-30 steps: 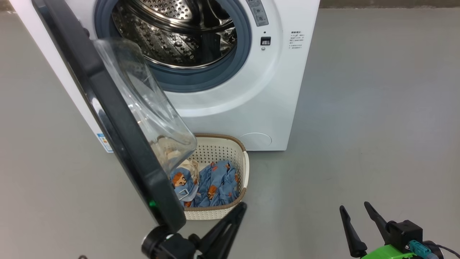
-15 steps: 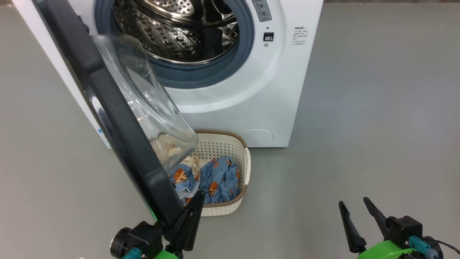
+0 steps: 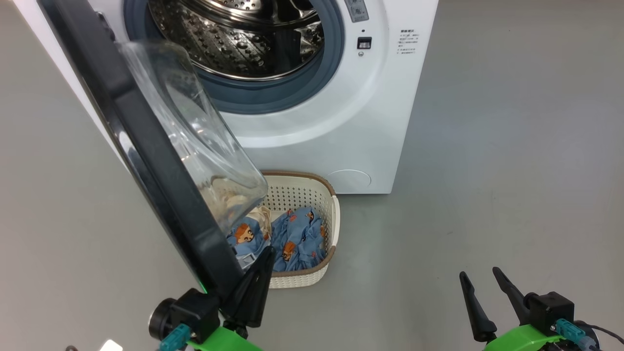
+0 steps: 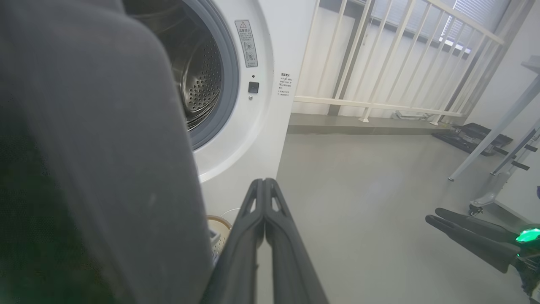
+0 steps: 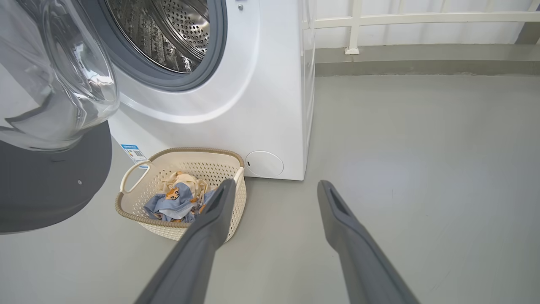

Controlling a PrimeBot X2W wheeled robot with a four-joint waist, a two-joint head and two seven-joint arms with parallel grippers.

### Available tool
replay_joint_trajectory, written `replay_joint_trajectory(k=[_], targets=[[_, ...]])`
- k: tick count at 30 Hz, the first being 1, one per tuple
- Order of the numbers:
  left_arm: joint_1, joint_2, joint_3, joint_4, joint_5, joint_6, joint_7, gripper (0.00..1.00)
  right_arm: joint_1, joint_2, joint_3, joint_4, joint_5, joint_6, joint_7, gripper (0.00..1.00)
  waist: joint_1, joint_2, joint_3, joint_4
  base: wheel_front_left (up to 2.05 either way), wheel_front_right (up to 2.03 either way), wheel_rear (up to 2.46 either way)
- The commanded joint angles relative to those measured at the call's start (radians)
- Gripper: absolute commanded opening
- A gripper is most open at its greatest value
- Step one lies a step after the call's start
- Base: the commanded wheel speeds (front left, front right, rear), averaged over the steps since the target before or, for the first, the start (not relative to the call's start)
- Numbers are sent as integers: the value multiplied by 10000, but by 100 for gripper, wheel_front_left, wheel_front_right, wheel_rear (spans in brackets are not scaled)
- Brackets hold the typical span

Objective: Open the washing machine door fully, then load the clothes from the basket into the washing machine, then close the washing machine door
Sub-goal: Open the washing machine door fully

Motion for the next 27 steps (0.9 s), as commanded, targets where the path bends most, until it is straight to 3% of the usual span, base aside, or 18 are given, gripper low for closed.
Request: replay_joint_trajectory(k=[1, 27], targets=[[-282, 40, 364, -195, 60, -25, -34, 0, -364, -75, 241, -172, 12, 16, -118, 100, 0, 0, -7, 24, 0, 0, 0], [223, -240, 1471, 376, 504, 30, -34, 0, -272, -3, 350, -13, 146, 16, -118, 100, 0, 0, -205, 640, 0, 0, 0]])
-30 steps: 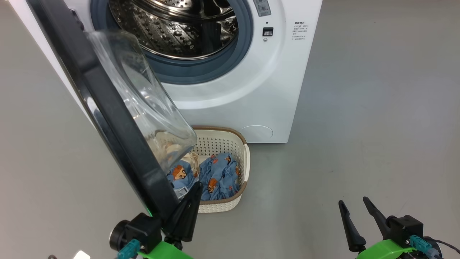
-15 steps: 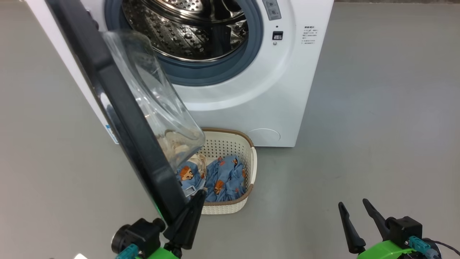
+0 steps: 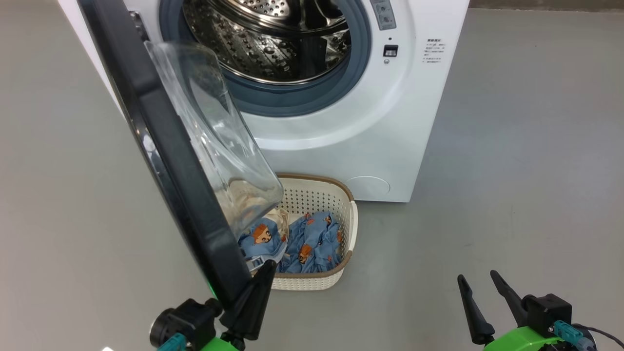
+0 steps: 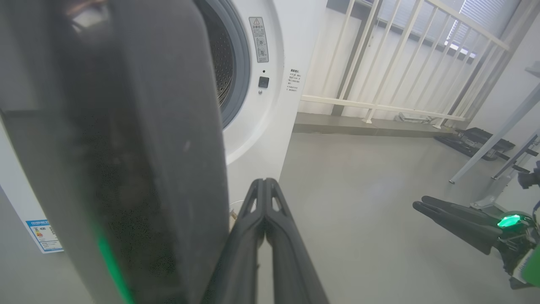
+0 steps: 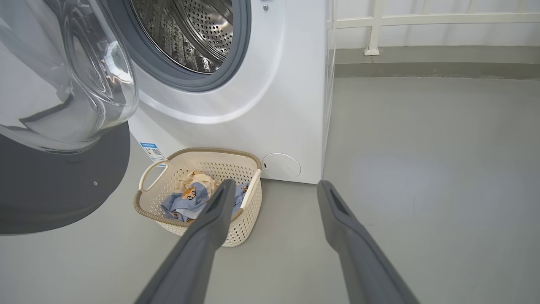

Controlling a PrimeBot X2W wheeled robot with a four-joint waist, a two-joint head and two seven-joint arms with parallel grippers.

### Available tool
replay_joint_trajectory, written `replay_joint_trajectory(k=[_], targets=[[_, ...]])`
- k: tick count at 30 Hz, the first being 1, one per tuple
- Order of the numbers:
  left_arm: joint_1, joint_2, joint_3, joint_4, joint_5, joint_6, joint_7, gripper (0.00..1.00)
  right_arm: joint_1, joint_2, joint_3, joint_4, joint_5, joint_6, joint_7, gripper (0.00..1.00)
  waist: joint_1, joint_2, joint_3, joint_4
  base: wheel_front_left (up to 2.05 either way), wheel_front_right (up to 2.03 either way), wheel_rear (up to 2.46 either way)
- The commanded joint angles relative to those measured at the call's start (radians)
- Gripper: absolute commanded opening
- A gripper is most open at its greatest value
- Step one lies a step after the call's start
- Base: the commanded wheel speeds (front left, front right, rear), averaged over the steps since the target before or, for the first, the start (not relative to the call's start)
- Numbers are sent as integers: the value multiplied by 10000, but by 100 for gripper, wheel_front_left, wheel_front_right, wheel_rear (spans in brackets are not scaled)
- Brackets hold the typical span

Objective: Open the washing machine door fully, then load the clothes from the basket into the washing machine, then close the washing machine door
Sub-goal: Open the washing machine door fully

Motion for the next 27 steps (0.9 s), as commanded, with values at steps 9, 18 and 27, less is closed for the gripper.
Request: replay_joint_trajectory(k=[9, 18, 27], targets=[[-81, 140, 825, -190, 105, 476, -34, 0, -262, -8, 274, -154, 102, 16, -118, 100, 0, 0, 83, 253, 0, 0, 0], [163, 129, 990, -768, 236, 776, -34, 0, -264, -15, 231, -171, 126, 16, -118, 100, 0, 0, 219, 681, 0, 0, 0], [654, 126, 1240, -1697, 387, 1182, -34, 0, -283, -55, 257, -161, 97, 16, -118, 100, 0, 0, 363, 1376, 0, 0, 0]])
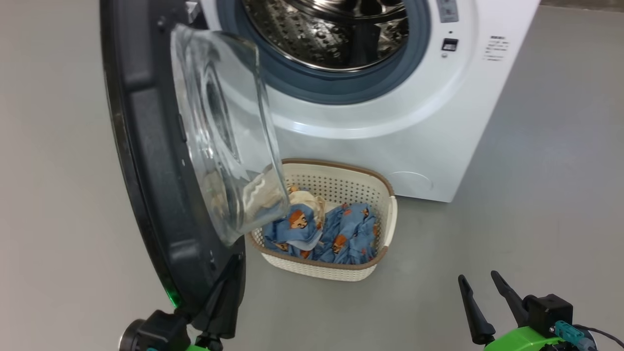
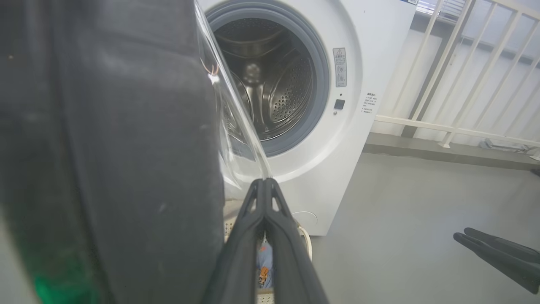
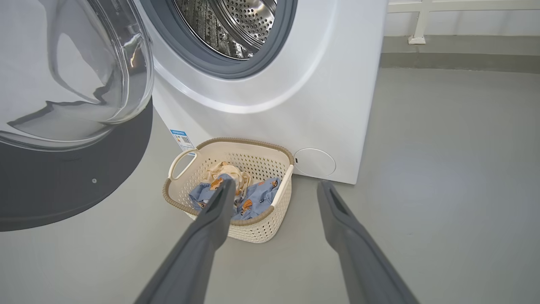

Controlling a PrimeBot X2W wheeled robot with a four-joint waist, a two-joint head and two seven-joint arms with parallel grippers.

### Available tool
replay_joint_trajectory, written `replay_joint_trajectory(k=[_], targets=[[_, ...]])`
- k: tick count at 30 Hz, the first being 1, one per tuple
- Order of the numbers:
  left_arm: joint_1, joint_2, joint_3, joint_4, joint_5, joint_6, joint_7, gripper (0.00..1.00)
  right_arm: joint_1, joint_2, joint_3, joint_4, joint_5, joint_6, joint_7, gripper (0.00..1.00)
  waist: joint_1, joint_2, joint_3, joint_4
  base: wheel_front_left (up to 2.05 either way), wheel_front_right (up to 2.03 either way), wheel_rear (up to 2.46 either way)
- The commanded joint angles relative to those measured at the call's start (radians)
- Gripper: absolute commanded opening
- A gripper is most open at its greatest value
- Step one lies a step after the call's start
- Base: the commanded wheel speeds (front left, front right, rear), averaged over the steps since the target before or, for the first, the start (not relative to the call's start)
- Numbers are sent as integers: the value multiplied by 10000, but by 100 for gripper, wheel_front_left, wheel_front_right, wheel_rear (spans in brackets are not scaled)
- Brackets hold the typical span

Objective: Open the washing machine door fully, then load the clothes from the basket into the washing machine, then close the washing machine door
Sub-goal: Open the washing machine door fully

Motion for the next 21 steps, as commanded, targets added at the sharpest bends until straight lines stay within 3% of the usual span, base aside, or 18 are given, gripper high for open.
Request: replay_joint_trajectory(k=[1, 13, 21], targets=[[-68, 160, 488, -315, 37, 132, -38, 0, -294, -49, 255, -188, 15, 16, -118, 100, 0, -1, 78, 280, 0, 0, 0], [-149, 248, 1121, 310, -262, 298, -38, 0, -372, -77, 282, -220, 18, 16, -118, 100, 0, -1, 77, 817, 0, 0, 0], [-450, 350, 2031, 885, -599, 427, -38, 0, -332, -113, 249, -342, -65, 16, -118, 100, 0, -1, 63, 1037, 0, 0, 0]])
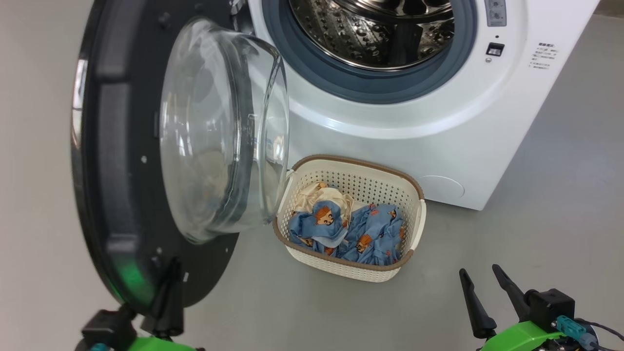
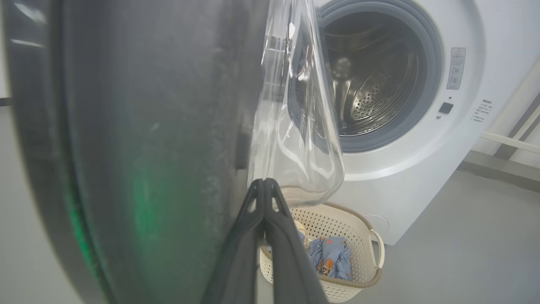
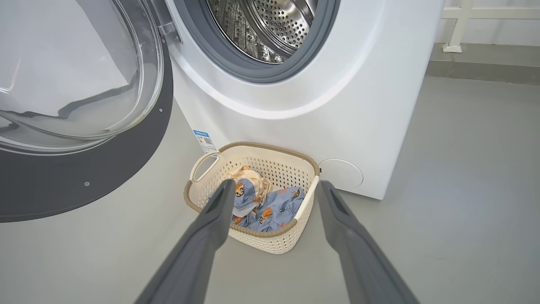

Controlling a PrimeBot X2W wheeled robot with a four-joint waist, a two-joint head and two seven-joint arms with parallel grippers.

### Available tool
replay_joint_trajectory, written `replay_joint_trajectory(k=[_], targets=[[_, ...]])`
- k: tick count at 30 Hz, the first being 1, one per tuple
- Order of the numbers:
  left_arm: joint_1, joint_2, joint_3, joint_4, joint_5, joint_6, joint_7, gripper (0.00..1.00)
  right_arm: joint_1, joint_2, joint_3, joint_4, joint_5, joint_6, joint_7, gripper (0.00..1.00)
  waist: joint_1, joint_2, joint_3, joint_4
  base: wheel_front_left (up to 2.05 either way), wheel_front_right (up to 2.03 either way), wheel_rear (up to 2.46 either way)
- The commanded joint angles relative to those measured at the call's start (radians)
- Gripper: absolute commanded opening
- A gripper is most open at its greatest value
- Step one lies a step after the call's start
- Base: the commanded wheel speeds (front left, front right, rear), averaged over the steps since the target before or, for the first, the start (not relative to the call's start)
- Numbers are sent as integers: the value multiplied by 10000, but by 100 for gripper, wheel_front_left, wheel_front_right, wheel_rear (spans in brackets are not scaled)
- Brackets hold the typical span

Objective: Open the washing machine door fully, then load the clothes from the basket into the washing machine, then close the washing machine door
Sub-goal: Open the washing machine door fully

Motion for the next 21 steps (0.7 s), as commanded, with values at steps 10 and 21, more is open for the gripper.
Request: replay_joint_trajectory(k=[10, 21], targets=[[-1090, 715, 2029, 918, -399, 188, -34, 0, -278, -227, 399, -277, -77, 16, -118, 100, 0, -1, 83, 168, 0, 0, 0], [-2234, 1314, 3519, 2271, -649, -138, -34, 0, -520, -473, 632, -308, -51, 16, -98, 100, 0, -1, 528, -97, 0, 0, 0]])
